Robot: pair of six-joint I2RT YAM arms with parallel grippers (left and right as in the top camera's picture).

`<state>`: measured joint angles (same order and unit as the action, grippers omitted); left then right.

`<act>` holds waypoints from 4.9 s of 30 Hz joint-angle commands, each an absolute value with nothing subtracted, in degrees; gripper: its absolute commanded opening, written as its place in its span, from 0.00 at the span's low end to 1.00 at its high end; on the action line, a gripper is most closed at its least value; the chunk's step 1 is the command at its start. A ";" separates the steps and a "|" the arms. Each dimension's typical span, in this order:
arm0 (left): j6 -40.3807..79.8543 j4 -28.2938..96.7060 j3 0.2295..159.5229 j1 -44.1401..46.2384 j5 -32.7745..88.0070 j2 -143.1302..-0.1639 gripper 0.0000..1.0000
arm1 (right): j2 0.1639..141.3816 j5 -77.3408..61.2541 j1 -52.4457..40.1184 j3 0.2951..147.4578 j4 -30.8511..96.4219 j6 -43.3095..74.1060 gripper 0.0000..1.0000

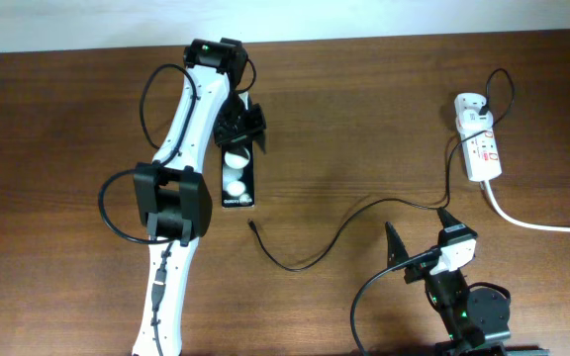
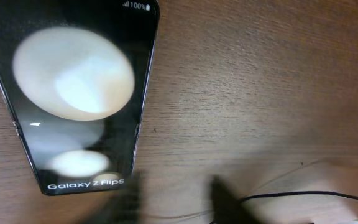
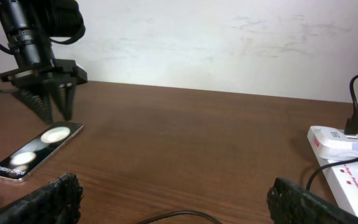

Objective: Plug charger to phone and switch on socket

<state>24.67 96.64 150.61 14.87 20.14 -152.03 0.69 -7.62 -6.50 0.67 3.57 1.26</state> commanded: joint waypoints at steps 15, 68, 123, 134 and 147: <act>18.15 95.07 134.87 18.70 -8.45 -134.74 1.00 | 0.19 -8.38 -6.35 0.32 3.70 1.06 0.99; 17.32 42.15 83.02 18.76 -2.76 -122.91 0.98 | 0.19 -8.38 -6.35 0.32 3.70 1.06 0.99; 27.86 72.64 108.40 18.74 18.20 -126.21 0.00 | 0.19 -8.64 -6.35 0.32 3.70 1.08 0.99; 27.83 77.25 108.38 18.70 29.89 -126.21 0.00 | 0.43 -36.07 -6.35 0.32 2.85 33.76 0.99; 37.82 76.29 108.38 18.70 31.48 -126.21 0.00 | 0.43 -44.27 -6.35 0.32 3.42 45.43 1.00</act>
<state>33.26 77.43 106.78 18.81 29.85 -126.15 0.69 -45.10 -6.50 0.67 3.16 41.95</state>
